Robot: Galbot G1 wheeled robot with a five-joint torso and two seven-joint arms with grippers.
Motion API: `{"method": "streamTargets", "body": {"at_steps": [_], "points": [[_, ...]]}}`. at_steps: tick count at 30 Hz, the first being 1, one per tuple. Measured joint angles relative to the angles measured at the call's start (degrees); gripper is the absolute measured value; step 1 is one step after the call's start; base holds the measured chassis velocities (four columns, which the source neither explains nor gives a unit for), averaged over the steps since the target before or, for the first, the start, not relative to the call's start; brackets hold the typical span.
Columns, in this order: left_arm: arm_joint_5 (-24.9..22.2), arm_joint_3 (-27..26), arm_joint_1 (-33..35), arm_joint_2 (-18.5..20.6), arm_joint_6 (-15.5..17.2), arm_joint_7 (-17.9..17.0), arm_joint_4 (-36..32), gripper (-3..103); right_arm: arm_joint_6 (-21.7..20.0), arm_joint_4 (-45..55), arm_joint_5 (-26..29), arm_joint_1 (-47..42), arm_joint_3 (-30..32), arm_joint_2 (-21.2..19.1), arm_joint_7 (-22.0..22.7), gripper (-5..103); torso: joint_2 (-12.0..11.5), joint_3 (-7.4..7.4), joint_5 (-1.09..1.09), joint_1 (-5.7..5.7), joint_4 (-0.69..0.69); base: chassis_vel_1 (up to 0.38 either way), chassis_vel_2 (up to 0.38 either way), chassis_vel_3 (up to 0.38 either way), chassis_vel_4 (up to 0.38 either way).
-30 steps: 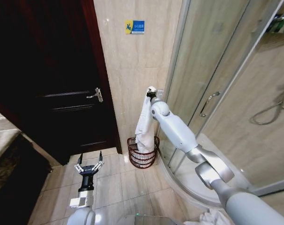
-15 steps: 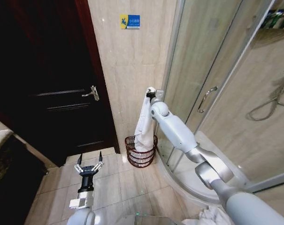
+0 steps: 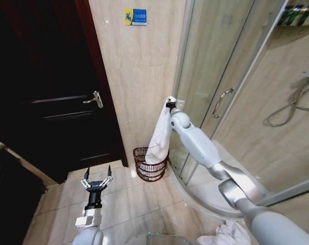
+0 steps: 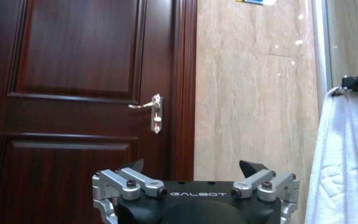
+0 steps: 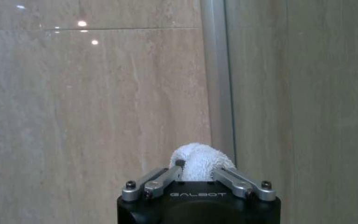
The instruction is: Discard the used towel into the hamper.
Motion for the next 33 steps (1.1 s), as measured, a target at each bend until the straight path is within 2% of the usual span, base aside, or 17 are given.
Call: {"method": "streamTargets", "body": {"at_steps": [6,33], "points": [[0.0,0.18,0.11,0.01,-0.05,-0.03,0.07,100,-0.03,0.3,0.29,0.09,-0.1,0.07,0.17,3,-1.11,-0.58,0.0,-0.53,0.02,0.0,0.0,0.0,0.0],[0.73,1.17,0.48,-0.89,-0.64,0.03,-0.25,100,-0.07,1.28,0.86,-0.2,-0.44,-0.68,-0.2,3,-9.13,-4.98,0.0,-4.13,-0.01,0.0,0.0,0.0,0.0]]}}
